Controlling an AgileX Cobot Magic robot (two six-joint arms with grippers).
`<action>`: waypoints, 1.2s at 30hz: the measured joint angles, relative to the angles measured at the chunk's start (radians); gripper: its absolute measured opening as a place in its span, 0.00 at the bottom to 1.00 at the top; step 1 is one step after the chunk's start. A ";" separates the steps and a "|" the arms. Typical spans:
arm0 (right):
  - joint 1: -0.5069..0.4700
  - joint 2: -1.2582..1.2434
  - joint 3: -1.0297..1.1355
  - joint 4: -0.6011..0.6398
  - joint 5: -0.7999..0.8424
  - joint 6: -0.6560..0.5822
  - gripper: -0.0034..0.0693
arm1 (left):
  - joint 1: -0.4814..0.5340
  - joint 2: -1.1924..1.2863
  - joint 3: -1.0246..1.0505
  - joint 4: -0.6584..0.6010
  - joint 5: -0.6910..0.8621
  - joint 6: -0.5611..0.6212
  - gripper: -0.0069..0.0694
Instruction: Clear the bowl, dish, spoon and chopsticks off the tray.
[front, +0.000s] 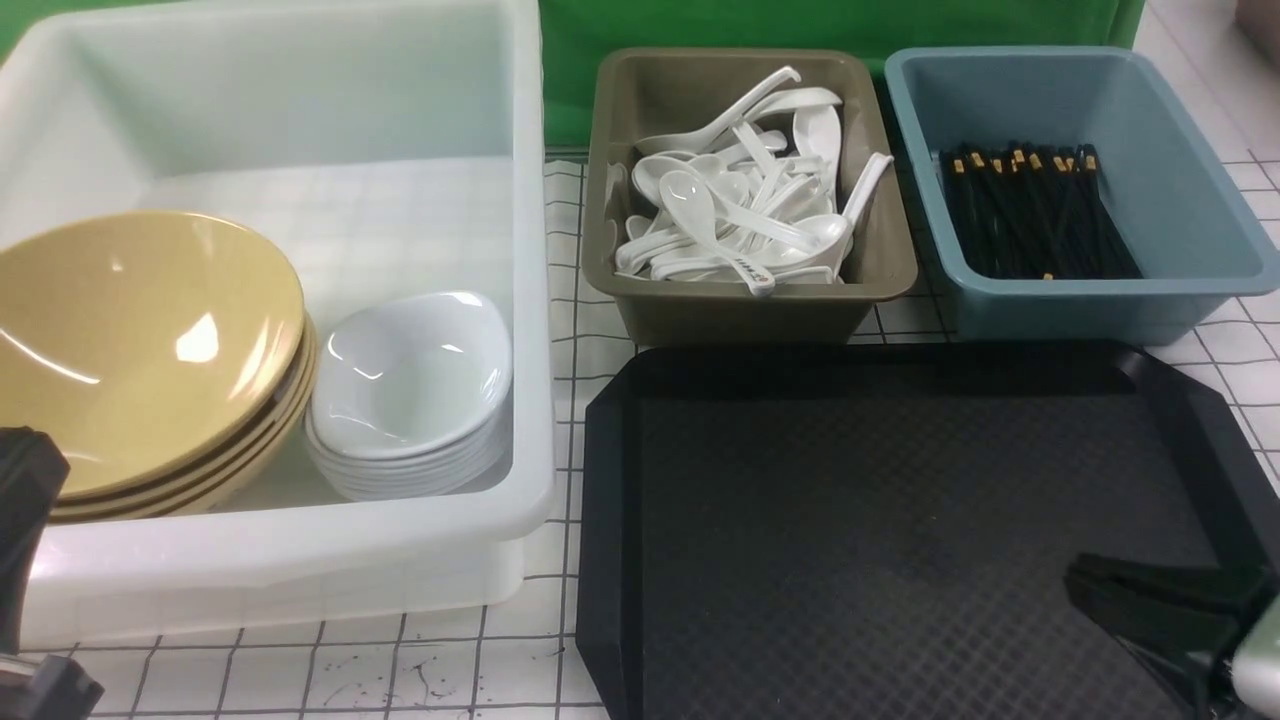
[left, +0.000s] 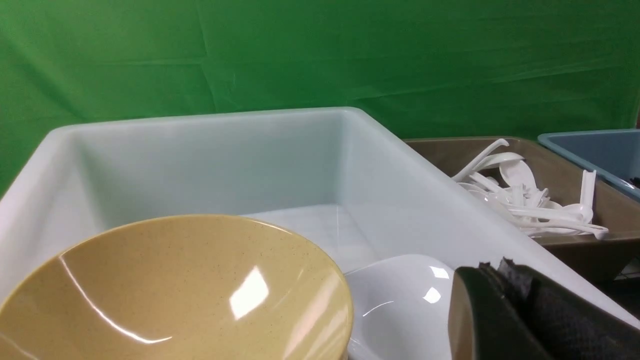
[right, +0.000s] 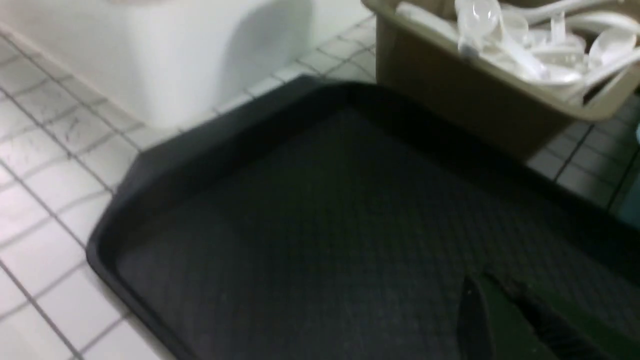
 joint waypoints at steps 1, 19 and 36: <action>-0.001 -0.024 0.005 -0.012 0.022 -0.001 0.10 | 0.000 0.000 0.005 0.000 0.000 0.000 0.08; -0.546 -0.613 0.243 0.164 0.091 -0.023 0.10 | 0.001 0.000 0.032 0.000 0.124 0.000 0.08; -0.560 -0.613 0.241 0.215 0.247 -0.019 0.10 | 0.001 0.000 0.032 0.000 0.160 0.000 0.08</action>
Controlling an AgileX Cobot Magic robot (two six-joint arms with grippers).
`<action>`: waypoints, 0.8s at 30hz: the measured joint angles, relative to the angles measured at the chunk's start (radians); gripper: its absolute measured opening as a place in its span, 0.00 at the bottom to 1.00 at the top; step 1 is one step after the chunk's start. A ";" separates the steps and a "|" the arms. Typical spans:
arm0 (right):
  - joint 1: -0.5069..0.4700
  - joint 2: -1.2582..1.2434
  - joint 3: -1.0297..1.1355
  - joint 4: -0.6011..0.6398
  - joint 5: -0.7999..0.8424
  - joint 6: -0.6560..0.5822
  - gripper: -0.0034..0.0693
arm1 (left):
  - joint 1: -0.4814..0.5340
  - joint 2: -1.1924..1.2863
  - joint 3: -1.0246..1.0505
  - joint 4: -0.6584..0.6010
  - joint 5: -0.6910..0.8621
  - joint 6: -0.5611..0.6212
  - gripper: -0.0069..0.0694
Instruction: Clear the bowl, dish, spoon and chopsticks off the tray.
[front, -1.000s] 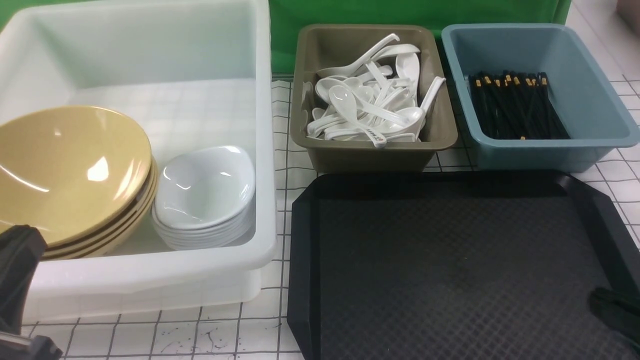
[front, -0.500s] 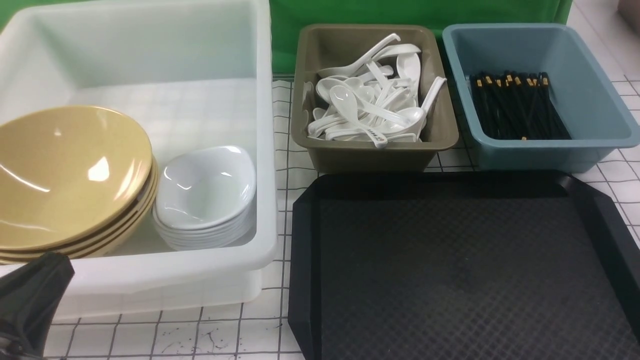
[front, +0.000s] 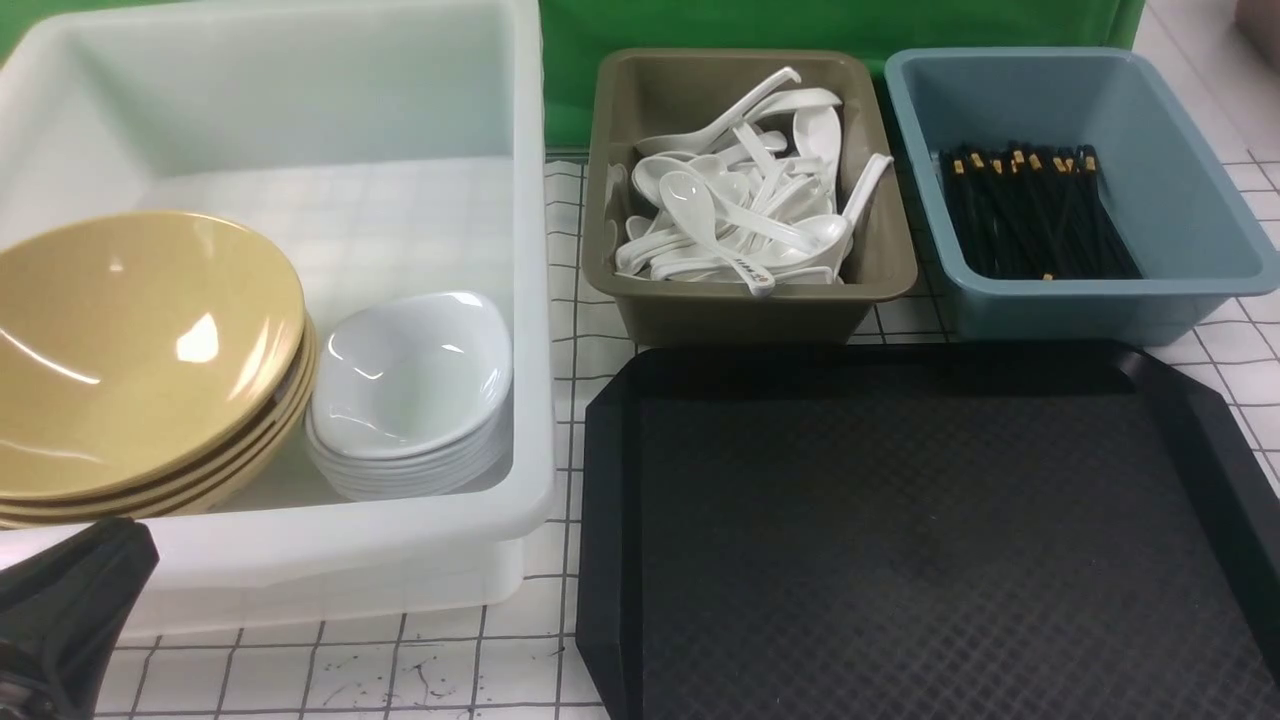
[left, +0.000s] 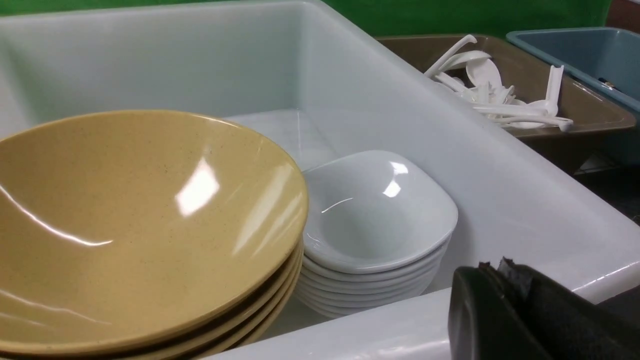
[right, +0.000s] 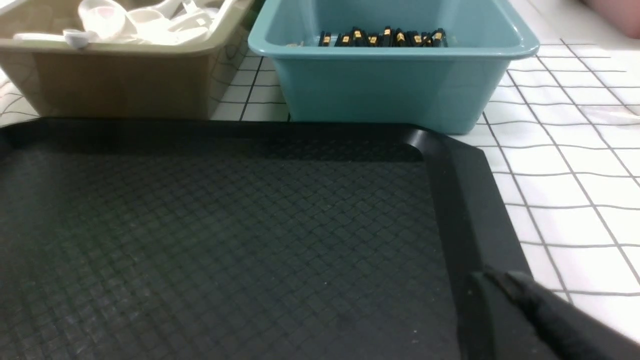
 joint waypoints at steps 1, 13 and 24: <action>0.000 0.000 0.000 0.000 0.001 0.000 0.10 | 0.000 0.000 0.000 0.000 0.001 0.000 0.08; 0.000 0.000 0.000 0.000 0.001 0.000 0.11 | 0.038 -0.076 0.048 0.055 0.007 -0.002 0.08; 0.000 0.000 0.000 0.003 0.002 0.001 0.11 | 0.094 -0.196 0.256 0.493 -0.067 -0.551 0.08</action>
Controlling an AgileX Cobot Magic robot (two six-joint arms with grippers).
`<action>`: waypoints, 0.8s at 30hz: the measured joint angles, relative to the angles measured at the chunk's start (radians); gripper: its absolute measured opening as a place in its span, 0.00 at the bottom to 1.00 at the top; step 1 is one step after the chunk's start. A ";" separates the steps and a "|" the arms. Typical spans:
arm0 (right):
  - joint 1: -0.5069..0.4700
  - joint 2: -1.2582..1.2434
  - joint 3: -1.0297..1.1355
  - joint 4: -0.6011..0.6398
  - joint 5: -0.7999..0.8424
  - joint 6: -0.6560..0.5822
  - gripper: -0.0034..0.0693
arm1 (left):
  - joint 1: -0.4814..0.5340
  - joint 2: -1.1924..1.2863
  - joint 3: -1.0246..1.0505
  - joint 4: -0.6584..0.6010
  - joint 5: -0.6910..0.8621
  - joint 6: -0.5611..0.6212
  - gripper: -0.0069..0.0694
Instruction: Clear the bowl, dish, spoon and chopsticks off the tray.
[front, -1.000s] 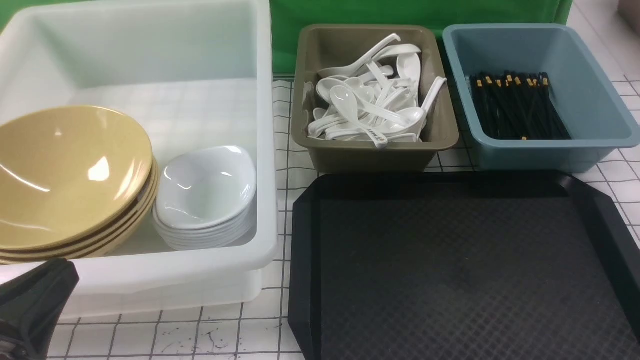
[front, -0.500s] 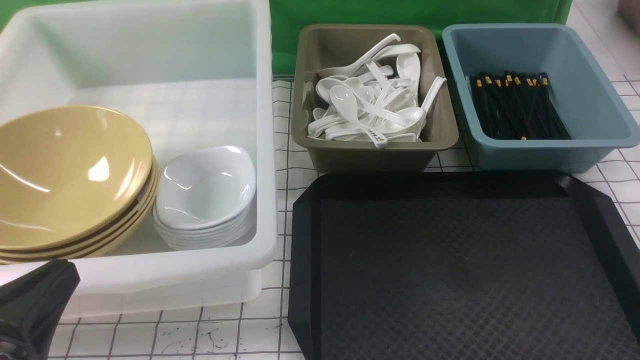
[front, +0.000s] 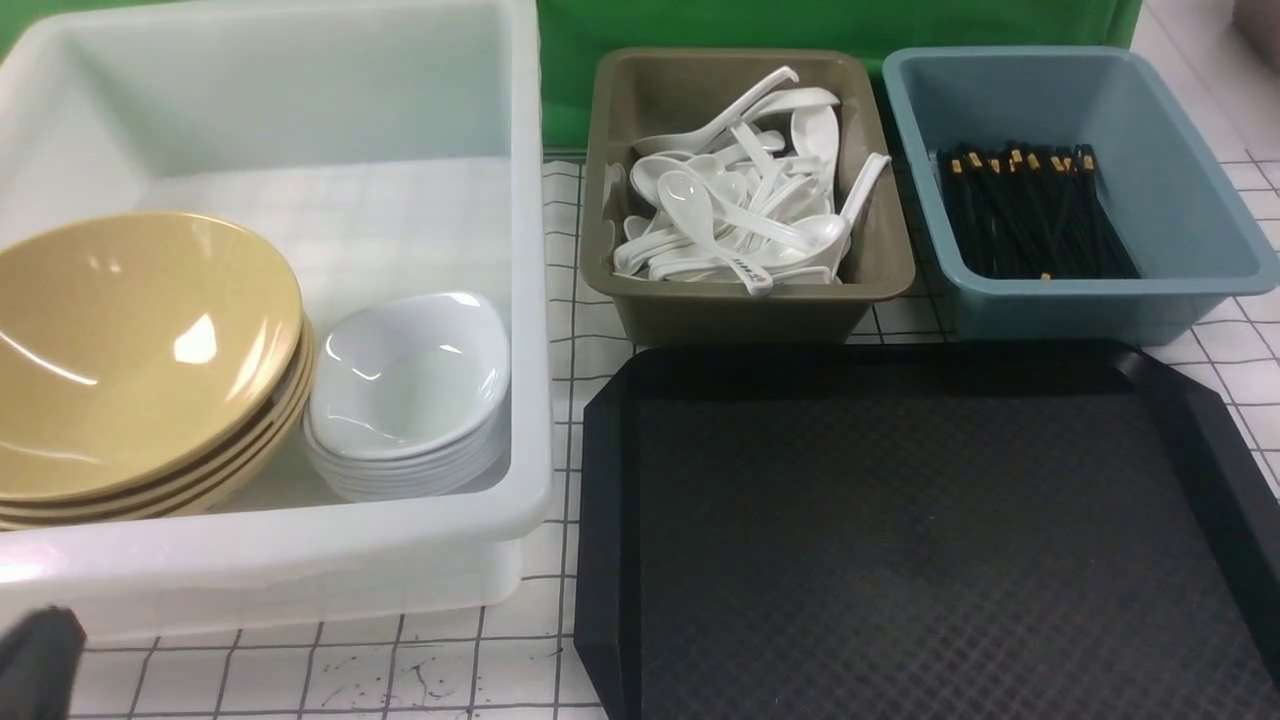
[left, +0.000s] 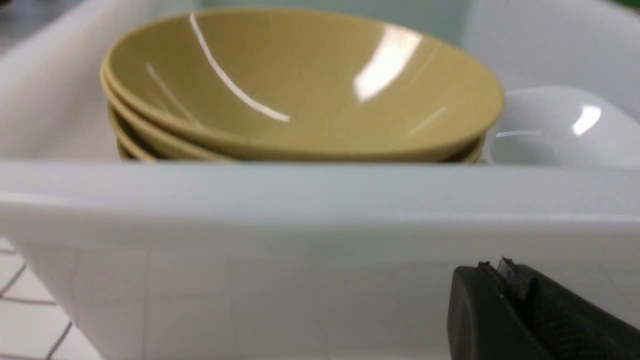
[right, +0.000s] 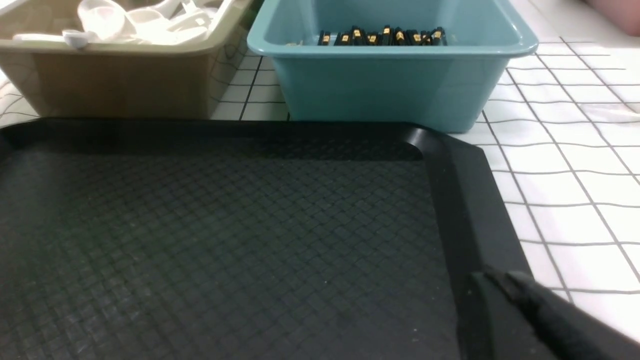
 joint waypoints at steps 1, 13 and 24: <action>0.000 0.000 0.000 0.000 0.000 0.000 0.11 | -0.002 0.000 0.002 0.004 0.005 -0.006 0.08; 0.000 0.000 0.000 0.000 0.000 0.000 0.12 | -0.068 0.000 0.004 0.013 0.023 0.097 0.08; 0.000 0.000 0.000 0.000 0.000 0.000 0.14 | -0.068 0.000 0.004 0.013 0.023 0.095 0.08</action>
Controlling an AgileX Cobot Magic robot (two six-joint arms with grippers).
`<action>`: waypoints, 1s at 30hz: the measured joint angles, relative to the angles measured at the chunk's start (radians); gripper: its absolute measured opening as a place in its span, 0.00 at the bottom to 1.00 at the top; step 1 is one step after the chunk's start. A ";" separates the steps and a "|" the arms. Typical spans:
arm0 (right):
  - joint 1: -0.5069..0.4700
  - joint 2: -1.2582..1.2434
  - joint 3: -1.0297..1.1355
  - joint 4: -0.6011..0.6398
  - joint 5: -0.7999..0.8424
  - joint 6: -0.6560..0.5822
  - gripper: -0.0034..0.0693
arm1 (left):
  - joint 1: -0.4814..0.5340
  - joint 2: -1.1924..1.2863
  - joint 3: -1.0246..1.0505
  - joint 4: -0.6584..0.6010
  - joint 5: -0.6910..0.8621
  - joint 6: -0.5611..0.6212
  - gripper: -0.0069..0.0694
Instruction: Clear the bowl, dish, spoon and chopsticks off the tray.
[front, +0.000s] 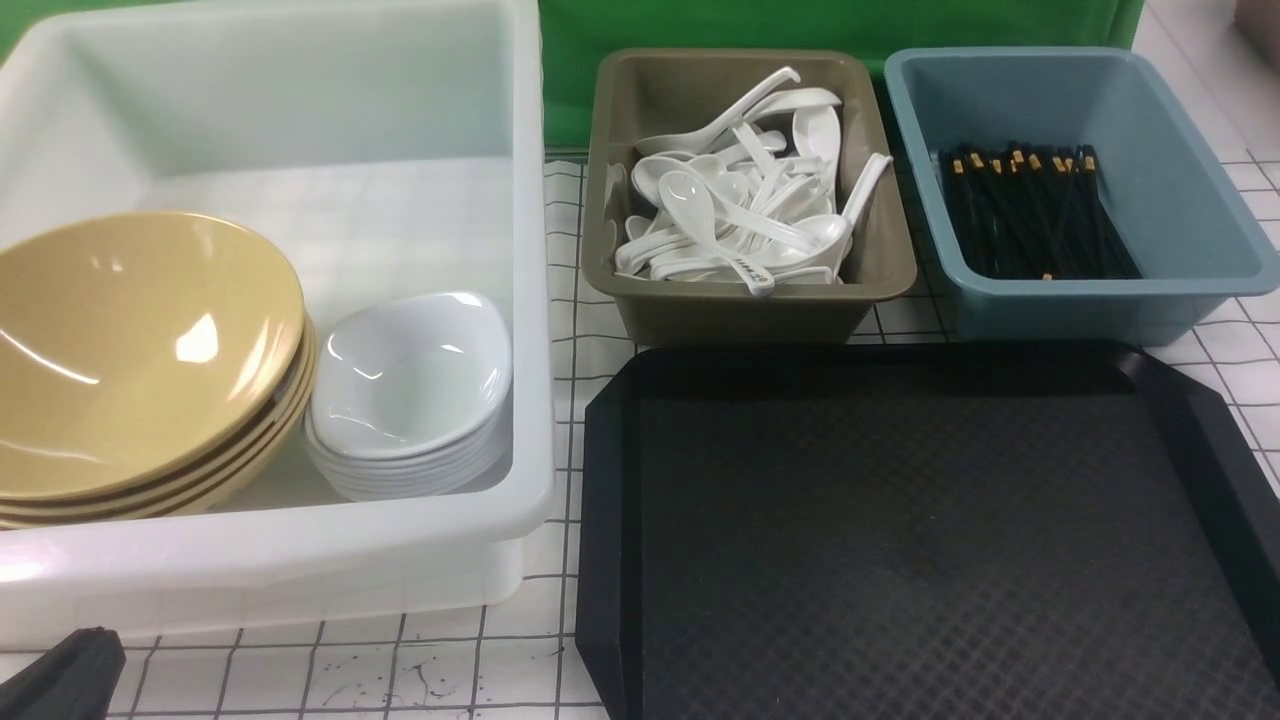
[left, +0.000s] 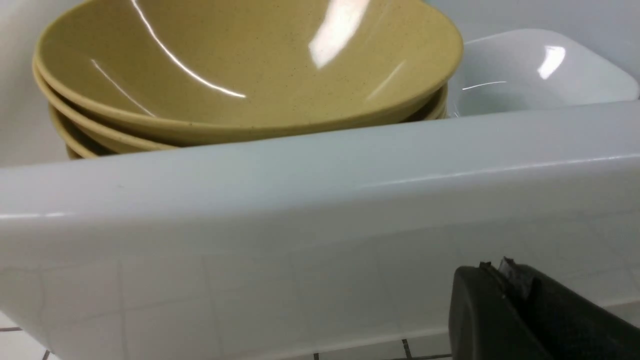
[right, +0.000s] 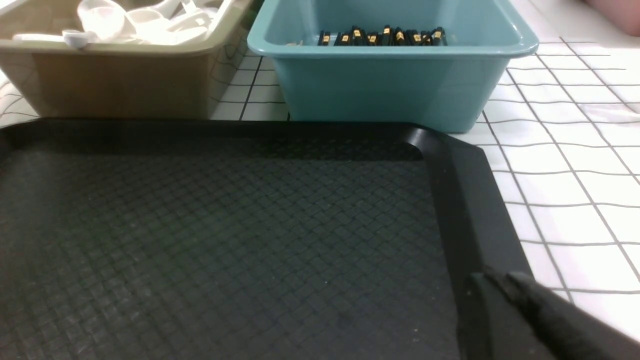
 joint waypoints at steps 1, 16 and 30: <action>0.000 0.000 0.000 0.000 0.000 0.000 0.14 | 0.000 0.000 0.000 0.000 0.000 0.000 0.08; 0.000 0.000 0.000 0.000 0.000 0.000 0.16 | 0.000 0.000 0.000 0.000 0.000 0.000 0.08; 0.000 0.000 0.000 0.000 0.000 0.000 0.17 | 0.000 0.000 0.000 0.000 0.000 0.000 0.08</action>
